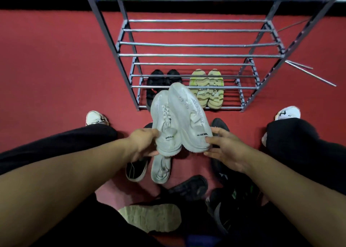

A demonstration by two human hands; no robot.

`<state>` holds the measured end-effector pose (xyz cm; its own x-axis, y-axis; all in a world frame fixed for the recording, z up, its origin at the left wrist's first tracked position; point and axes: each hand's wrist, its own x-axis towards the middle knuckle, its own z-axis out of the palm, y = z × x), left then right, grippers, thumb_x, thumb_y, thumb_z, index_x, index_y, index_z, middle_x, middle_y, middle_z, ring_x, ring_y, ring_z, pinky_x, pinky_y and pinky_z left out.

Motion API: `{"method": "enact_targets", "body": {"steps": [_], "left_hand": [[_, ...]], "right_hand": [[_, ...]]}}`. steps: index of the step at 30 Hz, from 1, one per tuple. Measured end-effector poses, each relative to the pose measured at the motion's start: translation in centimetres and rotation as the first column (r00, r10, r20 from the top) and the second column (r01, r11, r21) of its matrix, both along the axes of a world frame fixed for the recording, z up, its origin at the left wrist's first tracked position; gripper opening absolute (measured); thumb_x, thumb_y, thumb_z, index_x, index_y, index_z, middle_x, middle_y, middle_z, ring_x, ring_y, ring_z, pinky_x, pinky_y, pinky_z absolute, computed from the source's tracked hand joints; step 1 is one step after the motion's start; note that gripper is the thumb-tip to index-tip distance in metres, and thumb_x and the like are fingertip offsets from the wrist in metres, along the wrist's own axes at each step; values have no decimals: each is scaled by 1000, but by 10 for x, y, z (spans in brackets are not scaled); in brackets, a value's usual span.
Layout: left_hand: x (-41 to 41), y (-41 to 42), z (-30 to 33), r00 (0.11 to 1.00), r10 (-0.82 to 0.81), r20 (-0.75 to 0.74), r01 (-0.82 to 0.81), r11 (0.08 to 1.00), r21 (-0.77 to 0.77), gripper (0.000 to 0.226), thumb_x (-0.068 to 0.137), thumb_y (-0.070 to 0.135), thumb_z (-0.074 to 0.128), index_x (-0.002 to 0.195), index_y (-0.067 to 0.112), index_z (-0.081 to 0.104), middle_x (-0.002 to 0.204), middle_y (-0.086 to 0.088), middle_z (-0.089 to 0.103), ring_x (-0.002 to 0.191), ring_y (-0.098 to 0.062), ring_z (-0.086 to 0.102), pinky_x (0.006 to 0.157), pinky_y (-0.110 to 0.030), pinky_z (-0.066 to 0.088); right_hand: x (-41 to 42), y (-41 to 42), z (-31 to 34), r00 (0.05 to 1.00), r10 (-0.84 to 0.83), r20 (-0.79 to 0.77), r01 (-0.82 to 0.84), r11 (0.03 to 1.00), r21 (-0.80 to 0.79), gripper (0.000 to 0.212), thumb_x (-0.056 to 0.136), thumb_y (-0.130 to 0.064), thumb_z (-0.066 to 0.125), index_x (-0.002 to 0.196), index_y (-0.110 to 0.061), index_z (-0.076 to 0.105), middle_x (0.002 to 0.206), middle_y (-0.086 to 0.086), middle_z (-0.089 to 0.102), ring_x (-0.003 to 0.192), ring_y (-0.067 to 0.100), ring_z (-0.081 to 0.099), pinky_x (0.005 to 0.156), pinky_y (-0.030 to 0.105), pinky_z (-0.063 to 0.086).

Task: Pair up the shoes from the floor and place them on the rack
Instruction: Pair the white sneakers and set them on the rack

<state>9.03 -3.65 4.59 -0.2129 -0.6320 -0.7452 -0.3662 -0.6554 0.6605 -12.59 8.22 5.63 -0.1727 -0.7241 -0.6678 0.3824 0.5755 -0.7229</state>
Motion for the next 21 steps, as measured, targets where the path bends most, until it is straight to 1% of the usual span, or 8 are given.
{"method": "enact_targets", "body": {"steps": [2,4,7,9,11,14,18,21], "left_hand": [[10,-7,17,999,39,12,-38,998,-56,10,90,13,55,81,11,57,71,-9,55,57,-20,54,43,-24,52],[18,-18,28,997,54,48,-47,990,-134,10,92,17,55,88,8,57,77,-11,55,58,-21,54,39,-21,48],[23,-40,35,994,51,96,-24,965,-260,14,93,15,54,82,7,53,73,-11,52,48,-18,53,33,-15,41],[18,-57,34,994,58,89,-32,962,-270,18,93,16,53,78,7,55,77,-13,56,55,-22,55,44,-22,50],[13,-75,24,993,82,86,-55,959,-278,17,94,18,51,82,10,60,78,-11,60,61,-25,57,57,-32,57],[1,-102,9,991,99,90,-65,943,-328,16,95,15,50,89,10,64,77,-10,63,59,-24,59,54,-31,56],[-18,-144,-8,991,111,71,-80,935,-346,19,95,16,50,96,7,67,79,-12,63,63,-26,57,59,-34,55],[-30,-179,-12,991,91,99,-49,928,-368,20,94,18,51,91,6,67,73,-11,62,60,-27,57,66,-40,57]], "right_hand": [[4,-2,14,999,-35,15,36,999,-39,35,90,-3,59,122,-17,60,100,7,75,82,25,71,75,35,57],[7,-10,23,994,-106,31,107,992,-63,37,91,0,57,126,-13,55,102,11,73,76,22,75,61,29,58],[12,-35,29,985,-171,7,171,982,-82,43,92,4,56,131,-12,51,97,9,72,66,14,74,53,23,56],[15,-57,26,979,-206,-6,205,975,-85,44,92,3,56,131,-14,51,101,10,72,71,17,74,59,26,59],[16,-83,15,972,-231,-38,228,971,-79,44,92,1,57,131,-17,51,109,10,71,86,21,73,69,28,60],[18,-118,1,964,-260,-57,254,962,-102,40,92,1,56,126,-18,51,107,6,71,91,20,71,65,25,60],[14,-167,-20,963,-263,-65,254,961,-112,43,94,0,54,131,-21,49,99,1,70,97,22,69,84,34,57],[7,-201,-34,963,-252,-91,244,965,-95,44,94,-4,54,134,-19,48,106,1,69,103,23,68,88,36,56]]}}
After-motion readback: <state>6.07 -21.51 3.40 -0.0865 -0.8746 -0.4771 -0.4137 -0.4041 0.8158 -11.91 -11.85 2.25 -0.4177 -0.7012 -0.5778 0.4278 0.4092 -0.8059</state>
